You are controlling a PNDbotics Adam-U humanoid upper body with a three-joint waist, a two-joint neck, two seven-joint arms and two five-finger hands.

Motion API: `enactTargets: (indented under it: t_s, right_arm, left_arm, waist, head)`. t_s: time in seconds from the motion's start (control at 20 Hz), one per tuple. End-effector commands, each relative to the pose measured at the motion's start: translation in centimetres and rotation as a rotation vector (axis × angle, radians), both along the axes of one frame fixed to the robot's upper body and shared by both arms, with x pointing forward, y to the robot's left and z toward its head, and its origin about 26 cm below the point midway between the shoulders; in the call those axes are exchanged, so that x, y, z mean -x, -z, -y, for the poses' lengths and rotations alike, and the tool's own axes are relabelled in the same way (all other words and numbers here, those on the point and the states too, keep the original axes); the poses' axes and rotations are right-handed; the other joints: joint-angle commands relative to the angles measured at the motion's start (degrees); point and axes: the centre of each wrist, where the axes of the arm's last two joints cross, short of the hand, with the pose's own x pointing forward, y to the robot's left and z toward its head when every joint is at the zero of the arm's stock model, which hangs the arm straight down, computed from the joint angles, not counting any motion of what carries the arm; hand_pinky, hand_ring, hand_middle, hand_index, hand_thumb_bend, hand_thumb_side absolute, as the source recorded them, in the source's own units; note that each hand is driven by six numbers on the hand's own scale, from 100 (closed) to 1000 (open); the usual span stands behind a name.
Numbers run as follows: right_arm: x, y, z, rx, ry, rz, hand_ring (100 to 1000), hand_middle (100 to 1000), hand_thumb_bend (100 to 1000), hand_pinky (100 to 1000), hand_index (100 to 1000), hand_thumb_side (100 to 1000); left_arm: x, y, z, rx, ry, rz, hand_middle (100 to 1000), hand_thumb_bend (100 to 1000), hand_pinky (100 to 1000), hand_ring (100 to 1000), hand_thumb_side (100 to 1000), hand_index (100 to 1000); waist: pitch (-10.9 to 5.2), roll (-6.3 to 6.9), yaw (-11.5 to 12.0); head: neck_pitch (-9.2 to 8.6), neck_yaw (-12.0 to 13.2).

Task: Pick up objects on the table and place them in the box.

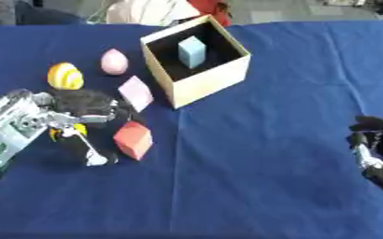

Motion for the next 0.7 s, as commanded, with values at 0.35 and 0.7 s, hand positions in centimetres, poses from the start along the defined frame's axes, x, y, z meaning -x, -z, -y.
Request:
enactTargets:
  t_s: [0.35, 0.7]
  right_arm:
    - [-0.1, -0.5, 0.2, 0.016, -0.01, 0.015, 659, 674, 100, 685, 805, 371]
    - [-0.2, -0.5, 0.2, 0.015, -0.012, 0.015, 658, 674, 100, 685, 805, 370]
  left_arm:
    - [-1.0, -0.3, 1.0, 0.007, 0.02, 0.044, 820, 313, 872, 815, 204, 953]
    - [-1.6, 0.3, 1.6, 0.015, 0.027, 0.058, 762, 317, 852, 770, 183, 927]
  waist:
    - [-1.55, -0.9, -0.2]
    - [-1.5, -0.95, -0.5]
  head:
    - [0.22, 0.1]
    - [0.21, 0.1]
